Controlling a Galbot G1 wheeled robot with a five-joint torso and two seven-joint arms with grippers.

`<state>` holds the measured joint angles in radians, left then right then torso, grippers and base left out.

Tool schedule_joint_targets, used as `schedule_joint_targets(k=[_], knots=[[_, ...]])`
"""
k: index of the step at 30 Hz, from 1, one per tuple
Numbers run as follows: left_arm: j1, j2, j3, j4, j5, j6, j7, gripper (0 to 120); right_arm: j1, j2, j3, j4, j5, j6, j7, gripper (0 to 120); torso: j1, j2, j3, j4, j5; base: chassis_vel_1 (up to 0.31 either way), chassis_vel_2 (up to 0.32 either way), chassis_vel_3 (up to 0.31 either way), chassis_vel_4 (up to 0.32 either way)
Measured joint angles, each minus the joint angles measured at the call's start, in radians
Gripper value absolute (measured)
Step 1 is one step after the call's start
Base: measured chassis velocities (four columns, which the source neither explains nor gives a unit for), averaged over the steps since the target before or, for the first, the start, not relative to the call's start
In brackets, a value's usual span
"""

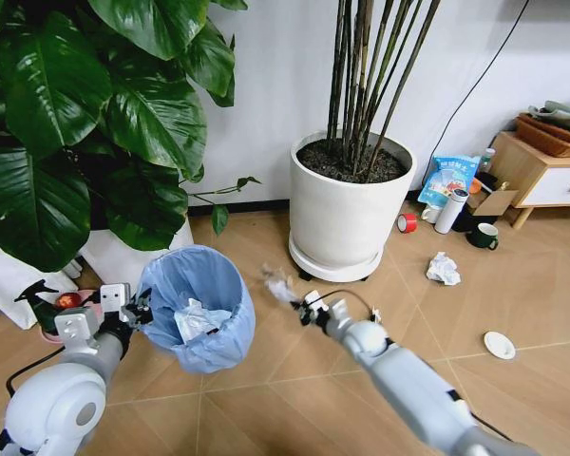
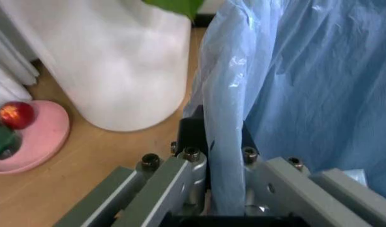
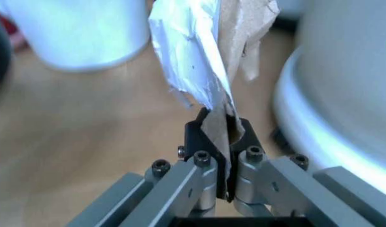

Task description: Pick up the trash bin and place the garbage on the floor into it.

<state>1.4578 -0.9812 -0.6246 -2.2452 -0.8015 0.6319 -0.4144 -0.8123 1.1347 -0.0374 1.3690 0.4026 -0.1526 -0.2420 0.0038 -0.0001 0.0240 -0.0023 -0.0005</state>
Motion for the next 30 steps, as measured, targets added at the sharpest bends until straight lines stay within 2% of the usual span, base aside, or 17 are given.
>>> schedule_joint_targets(k=[1, 3, 4, 7, 8, 11, 16, 21, 30], knots=[[0.000, 0.000, 0.000, 0.000, 0.000, 0.000, 0.000, 0, 0.000, 0.000, 0.000, 0.000, 0.000, 0.000, 0.000, 0, 0.000, 0.000, 0.000, 0.0000, 0.0000, 0.000, 0.000, 0.000, 0.000], [-0.012, 0.015, 0.018, 0.020, -0.017, 0.012, 0.000, 0, -0.009, -0.074, 0.034, 0.128, 0.040, -0.021, 0.005, 0, 0.000, 0.000, 0.000, -0.0002, 0.0001, 0.000, 0.000, 0.000, 0.000], [-0.012, 0.015, 0.018, 0.020, -0.017, 0.012, 0.000, 0, -0.009, -0.074, 0.034, 0.128, 0.040, -0.021, 0.005, 0, 0.000, 0.000, 0.000, -0.0002, 0.0001, 0.000, 0.000, 0.000, 0.000], [-0.032, 0.029, 0.041, 0.050, -0.061, 0.029, 0.000, 0, -0.003, -0.151, 0.058, 0.317, 0.105, -0.066, 0.009, 0, 0.000, 0.000, 0.000, -0.0002, 0.0000, 0.000, 0.000, 0.000, 0.000], [-0.032, 0.029, 0.041, 0.050, -0.061, 0.029, 0.000, 0, -0.003, -0.151, 0.058, 0.317, 0.105, -0.066, 0.009, 0, 0.000, 0.000, 0.000, -0.0002, 0.0000, 0.000, 0.000, 0.000, 0.000], [-0.054, 0.040, 0.059, 0.080, -0.080, 0.040, 0.007, 0, 0.021, -0.198, 0.043, 0.468, 0.175, -0.113, 0.022, 0, 0.000, 0.000, 0.000, 0.0001, -0.0005, 0.000, 0.000, 0.000, 0.000], [-0.090, 0.046, 0.087, 0.111, -0.085, 0.046, 0.013, 0, 0.056, -0.224, -0.014, 0.582, 0.255, -0.159, 0.040, 0, 0.000, 0.000, 0.000, 0.0001, -0.0007, 0.000, 0.000, 0.000, 0.000], [-0.136, 0.057, 0.121, 0.134, -0.095, 0.049, 0.015, 0, 0.086, -0.228, -0.100, 0.637, 0.308, -0.185, 0.060, 0, 0.000, 0.000, 0.000, 0.0001, -0.0005, 0.000, 0.000, 0.000, 0.000], [-0.230, 0.061, 0.166, 0.175, -0.109, 0.052, 0.015, 0, 0.103, -0.201, -0.215, 0.636, 0.301, -0.195, 0.072, 0, 0.000, 0.000, 0.000, 0.0000, -0.0002, 0.000, 0.000, 0.000, 0.000]])
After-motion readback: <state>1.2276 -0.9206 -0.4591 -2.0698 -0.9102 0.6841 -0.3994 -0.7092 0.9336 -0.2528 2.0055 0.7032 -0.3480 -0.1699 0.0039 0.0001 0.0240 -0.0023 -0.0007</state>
